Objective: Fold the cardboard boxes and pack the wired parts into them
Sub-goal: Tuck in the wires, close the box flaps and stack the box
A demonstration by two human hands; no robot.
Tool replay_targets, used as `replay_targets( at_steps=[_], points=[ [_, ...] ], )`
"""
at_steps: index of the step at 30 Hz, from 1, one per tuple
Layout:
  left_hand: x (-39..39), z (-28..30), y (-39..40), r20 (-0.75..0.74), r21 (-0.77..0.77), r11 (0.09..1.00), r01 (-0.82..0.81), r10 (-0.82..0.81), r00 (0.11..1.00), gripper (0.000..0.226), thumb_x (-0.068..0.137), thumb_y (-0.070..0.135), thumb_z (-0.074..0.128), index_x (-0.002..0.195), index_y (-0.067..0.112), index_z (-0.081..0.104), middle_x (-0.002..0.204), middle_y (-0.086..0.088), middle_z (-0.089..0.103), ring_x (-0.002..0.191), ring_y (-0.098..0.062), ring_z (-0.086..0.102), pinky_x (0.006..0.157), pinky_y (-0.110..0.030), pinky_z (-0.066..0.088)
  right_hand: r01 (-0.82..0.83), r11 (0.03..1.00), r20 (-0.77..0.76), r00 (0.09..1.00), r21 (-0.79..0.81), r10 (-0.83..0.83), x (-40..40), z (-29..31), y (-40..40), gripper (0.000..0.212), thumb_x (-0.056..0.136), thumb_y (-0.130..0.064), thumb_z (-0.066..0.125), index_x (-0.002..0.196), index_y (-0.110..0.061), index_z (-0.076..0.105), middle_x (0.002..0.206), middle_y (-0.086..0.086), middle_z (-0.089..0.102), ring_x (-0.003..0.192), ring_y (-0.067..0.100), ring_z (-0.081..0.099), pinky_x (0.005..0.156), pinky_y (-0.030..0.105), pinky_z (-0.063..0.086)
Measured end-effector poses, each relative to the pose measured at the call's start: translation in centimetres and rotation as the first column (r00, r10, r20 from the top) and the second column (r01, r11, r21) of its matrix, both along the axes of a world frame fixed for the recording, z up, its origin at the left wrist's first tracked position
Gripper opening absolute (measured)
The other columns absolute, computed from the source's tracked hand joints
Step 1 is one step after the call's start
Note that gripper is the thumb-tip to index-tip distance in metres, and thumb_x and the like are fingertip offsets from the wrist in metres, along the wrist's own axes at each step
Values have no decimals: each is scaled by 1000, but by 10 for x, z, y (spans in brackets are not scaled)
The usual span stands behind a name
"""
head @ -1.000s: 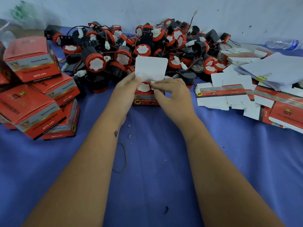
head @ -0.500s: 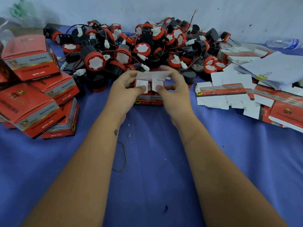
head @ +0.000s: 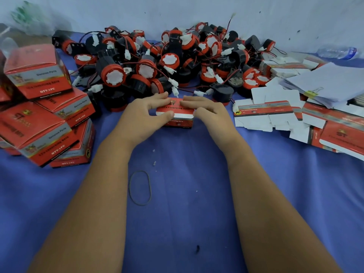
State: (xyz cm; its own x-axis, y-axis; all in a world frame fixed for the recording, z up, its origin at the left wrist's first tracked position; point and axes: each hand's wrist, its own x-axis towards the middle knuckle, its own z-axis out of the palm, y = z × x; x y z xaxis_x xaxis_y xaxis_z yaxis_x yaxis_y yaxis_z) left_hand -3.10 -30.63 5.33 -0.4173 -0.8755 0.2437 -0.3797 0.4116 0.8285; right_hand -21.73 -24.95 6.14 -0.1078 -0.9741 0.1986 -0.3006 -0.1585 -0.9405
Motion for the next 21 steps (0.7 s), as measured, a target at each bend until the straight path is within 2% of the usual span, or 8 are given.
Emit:
replay_targets(
  at_steps=[2,5,7,9,11,15,18,21],
  points=[
    [3,1,0,7,11,999,31,-31,999,47,92,27,69,137,23,59,150,15,46,139,-3,38,114,-36,39,-8,1000,-100,995,-22,6,-1,-2,0,27,91,-11,64,118,-17,70,124,-15,58,108,-11,52,89,8,44],
    [5,0,-2,2,10,998,63,-63,998,46,90,23,70,135,24,60,148,14,46,138,-3,39,114,-35,39,25,997,-224,974,-71,-41,0,-7,-3,39,83,-21,77,121,-21,68,126,-15,58,113,-8,50,87,-1,35],
    [2,-3,-4,-8,-40,999,32,-32,999,46,88,17,73,133,23,63,146,11,50,137,-4,41,112,-27,39,73,989,-257,961,-126,-104,3,-10,-6,39,81,-22,79,119,-23,69,127,-11,61,119,1,51,96,7,37],
    [-2,-7,-4,-27,-87,996,-25,22,999,44,87,12,74,129,22,65,142,10,54,133,-4,45,104,-11,37,106,978,-306,939,-181,-159,6,-13,-8,36,82,-24,78,117,-23,70,123,-10,64,119,8,53,102,23,41],
    [-4,-9,-5,-41,-106,993,-46,41,998,41,88,15,74,127,23,66,140,11,55,132,-4,46,100,-6,35,104,974,-336,927,-203,-169,7,-13,-9,33,84,-26,75,117,-23,70,118,-9,65,116,11,56,102,31,44],
    [-5,-9,-4,-70,-107,993,-44,37,997,33,91,23,70,124,30,67,137,13,58,132,-4,47,110,-26,38,86,967,-318,934,-238,-161,7,-12,-9,27,88,-24,72,114,-23,71,108,-8,67,104,6,59,93,26,48],
    [-7,-7,-1,-118,-109,993,-45,32,993,25,93,27,68,115,38,69,131,13,62,128,-3,51,109,-29,42,92,961,-271,949,-262,-164,8,-11,-9,19,89,-23,70,108,-29,72,102,-8,67,99,5,59,89,21,47],
    [-9,-5,1,-163,-100,994,-48,31,986,23,93,25,67,106,44,68,127,13,65,124,-5,55,105,-31,46,110,960,-249,953,-256,-175,9,-9,-8,17,90,-24,69,107,-26,73,100,-11,66,100,4,59,89,22,48]
  ],
)
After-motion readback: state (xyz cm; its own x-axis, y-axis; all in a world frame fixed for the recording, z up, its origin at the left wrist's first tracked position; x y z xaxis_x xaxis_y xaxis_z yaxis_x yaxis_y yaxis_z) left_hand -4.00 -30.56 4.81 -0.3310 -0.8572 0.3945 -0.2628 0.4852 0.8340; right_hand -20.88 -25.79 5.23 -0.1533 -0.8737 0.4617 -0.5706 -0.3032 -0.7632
